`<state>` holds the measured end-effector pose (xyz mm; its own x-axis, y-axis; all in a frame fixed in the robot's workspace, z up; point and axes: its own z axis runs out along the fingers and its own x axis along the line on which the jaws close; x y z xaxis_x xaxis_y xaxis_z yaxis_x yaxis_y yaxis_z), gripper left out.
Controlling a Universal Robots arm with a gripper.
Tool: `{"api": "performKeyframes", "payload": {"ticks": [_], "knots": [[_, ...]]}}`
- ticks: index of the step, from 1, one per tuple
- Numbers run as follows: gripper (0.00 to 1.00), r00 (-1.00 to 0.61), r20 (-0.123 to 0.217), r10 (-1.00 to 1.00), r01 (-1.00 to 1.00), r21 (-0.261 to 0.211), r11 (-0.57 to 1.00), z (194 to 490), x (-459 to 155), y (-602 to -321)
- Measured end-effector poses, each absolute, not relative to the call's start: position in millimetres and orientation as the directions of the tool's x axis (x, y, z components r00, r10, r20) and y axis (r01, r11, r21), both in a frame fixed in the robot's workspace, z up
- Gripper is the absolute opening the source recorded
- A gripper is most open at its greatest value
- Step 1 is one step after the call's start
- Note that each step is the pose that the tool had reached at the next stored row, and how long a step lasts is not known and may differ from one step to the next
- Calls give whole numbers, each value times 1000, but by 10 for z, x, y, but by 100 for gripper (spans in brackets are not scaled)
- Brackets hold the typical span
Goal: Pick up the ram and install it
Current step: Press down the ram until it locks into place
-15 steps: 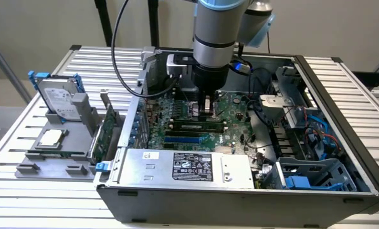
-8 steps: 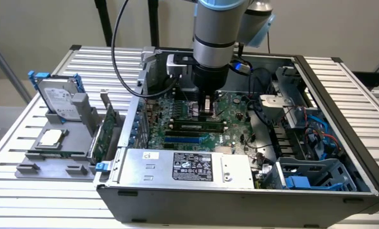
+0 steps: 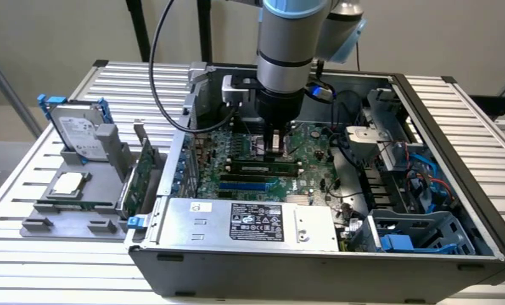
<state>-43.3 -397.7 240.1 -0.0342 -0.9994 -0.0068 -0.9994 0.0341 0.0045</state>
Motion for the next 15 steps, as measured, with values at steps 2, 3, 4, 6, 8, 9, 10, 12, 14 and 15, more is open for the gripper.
{"api": "performKeyframes", "payload": {"ticks": [2,3,4,6,8,9,10,12,14,15], "knots": [[0,-34,-7,-999,-999,5,34,2387,-437,-3971],[0,-34,-7,-999,-999,5,34,2384,-438,-3966],[0,-34,-7,-999,-999,5,34,2380,-439,-3960],[0,-34,-7,-999,-999,4,34,2370,-442,-3954],[0,-34,-7,-999,-999,4,34,2354,-448,-3950],[0,-34,-7,-999,-999,5,34,2345,-451,-3949],[0,-34,-7,-999,-999,4,34,2336,-454,-3948],[0,-34,-7,-999,-999,4,34,2320,-455,-3945],[0,-34,-6,-999,-999,5,34,2298,-456,-3945],[0,-34,-5,-999,-999,5,34,2285,-457,-3946]]}}
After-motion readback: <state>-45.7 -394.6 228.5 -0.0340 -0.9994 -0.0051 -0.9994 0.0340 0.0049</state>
